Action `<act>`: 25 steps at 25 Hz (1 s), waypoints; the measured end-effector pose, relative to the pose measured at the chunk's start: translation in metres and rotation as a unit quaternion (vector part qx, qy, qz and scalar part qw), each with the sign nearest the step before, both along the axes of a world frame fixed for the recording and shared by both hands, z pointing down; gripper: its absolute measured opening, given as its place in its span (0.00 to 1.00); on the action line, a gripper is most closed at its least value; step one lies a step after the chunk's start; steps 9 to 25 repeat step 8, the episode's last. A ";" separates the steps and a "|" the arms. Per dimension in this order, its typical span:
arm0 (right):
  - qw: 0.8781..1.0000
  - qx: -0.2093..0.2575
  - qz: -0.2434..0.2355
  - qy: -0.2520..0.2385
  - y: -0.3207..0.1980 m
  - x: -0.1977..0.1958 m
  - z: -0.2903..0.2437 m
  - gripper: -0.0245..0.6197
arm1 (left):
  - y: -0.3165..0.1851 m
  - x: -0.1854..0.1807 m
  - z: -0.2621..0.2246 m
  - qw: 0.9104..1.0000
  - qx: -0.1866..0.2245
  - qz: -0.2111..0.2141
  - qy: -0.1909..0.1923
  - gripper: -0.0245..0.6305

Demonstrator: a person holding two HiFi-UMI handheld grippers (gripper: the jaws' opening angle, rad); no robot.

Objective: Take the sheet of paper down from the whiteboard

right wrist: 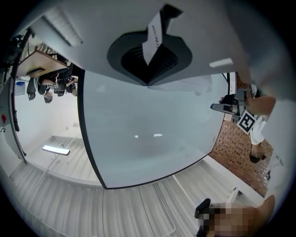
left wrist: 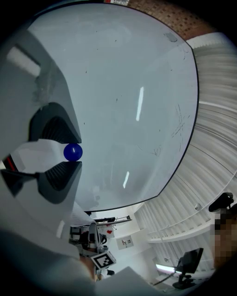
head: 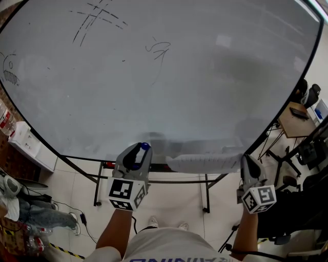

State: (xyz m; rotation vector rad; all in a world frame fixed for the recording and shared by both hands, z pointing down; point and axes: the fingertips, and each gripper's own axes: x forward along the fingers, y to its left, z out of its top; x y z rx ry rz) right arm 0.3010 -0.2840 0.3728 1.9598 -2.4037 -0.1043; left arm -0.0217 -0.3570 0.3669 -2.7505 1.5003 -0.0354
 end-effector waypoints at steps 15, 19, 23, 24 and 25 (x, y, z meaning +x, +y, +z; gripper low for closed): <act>1.000 0.003 0.002 0.001 -0.005 0.000 -0.002 0.05 | -0.007 0.000 -0.005 1.000 0.001 0.004 0.005 0.24; 1.000 0.003 0.002 0.001 -0.005 0.000 -0.002 0.05 | -0.007 0.000 -0.005 1.000 0.001 0.004 0.005 0.24; 1.000 0.003 0.002 0.001 -0.005 0.000 -0.002 0.05 | -0.007 0.000 -0.005 1.000 0.001 0.004 0.005 0.24; 1.000 0.003 0.002 0.001 -0.005 0.000 -0.002 0.05 | -0.007 0.000 -0.005 1.000 0.001 0.004 0.005 0.24; 1.000 0.003 0.002 0.001 -0.005 0.000 -0.002 0.05 | -0.007 0.000 -0.005 1.000 0.001 0.004 0.005 0.24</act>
